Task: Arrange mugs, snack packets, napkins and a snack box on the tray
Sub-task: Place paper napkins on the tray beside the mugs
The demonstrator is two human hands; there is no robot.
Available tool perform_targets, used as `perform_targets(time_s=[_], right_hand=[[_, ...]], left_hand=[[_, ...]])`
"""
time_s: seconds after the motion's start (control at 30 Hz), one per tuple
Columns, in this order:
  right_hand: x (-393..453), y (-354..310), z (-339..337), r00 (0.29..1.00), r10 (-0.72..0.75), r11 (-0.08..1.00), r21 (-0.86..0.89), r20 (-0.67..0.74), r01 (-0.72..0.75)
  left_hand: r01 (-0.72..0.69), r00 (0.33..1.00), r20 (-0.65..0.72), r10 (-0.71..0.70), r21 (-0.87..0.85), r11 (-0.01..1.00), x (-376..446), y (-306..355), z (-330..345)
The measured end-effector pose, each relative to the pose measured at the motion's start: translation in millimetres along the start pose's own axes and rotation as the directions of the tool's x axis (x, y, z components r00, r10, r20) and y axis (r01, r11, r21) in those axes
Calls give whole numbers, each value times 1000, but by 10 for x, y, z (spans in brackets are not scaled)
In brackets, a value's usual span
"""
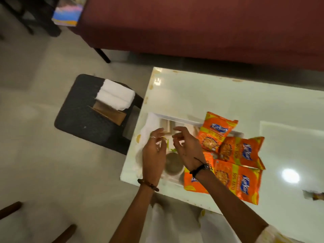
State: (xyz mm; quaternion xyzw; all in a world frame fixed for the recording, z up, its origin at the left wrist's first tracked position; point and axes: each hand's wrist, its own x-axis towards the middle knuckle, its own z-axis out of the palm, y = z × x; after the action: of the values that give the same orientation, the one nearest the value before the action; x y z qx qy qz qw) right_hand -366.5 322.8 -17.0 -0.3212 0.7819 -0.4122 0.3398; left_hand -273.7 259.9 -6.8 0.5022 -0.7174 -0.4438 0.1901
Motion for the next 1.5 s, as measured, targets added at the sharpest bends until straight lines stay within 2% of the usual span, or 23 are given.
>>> perform_targets(time_s=[0.17, 0.33, 0.43, 0.57, 0.73, 0.9, 1.07, 1.17, 1.3, 1.37, 1.43, 1.5], right_hand=[[550, -422, 562, 998, -2, 998, 69, 56, -2], [1083, -671, 1319, 990, 88, 996, -5, 110, -88], [1322, -723, 1739, 980, 149, 986, -90, 130, -138], [1470, -685, 2094, 982, 169, 968, -200, 82, -150], [1496, -679, 2246, 990, 139, 959, -248, -9, -137], [1327, -793, 2128, 998, 55, 983, -173, -4, -55], [959, -889, 1622, 1000, 12, 994, -112, 26, -9], [688, -816, 1080, 1000, 11, 993, -116, -11, -12], [412, -545, 379, 996, 75, 970, -229, -52, -85], [353, -370, 153, 994, 92, 948, -301, -58, -106], [322, -170, 14, 991, 124, 927, -351, -55, -135], [323, 38, -35, 985, 169, 911, -376, -40, -171]], left_hand=[[59, 989, -131, -71, -88, 994, 589, -366, -695], [116, 974, -207, -95, 94, 989, 1359, -923, -1401], [103, 986, -150, -71, 217, 971, 1817, -1219, -1717], [19, 998, 57, -37, 287, 958, 2222, -1499, -1881], [-102, 995, 40, 94, 349, 932, 2362, -1602, -2010], [-159, 985, 5, 171, 397, 904, 2142, -1542, -2253], [-381, 909, 9, 416, 423, 822, 1714, -1184, -2350], [-557, 822, 107, 560, 359, 749, 1492, -876, -2107], [-716, 696, 301, 653, 221, 662, 1379, -573, -1493], [-751, 648, 403, 646, 200, 629, 1384, -504, -1217], [-749, 640, 484, 597, 217, 626, 1388, -470, -994], [-775, 604, 561, 566, 245, 583, 1378, -519, -817]])
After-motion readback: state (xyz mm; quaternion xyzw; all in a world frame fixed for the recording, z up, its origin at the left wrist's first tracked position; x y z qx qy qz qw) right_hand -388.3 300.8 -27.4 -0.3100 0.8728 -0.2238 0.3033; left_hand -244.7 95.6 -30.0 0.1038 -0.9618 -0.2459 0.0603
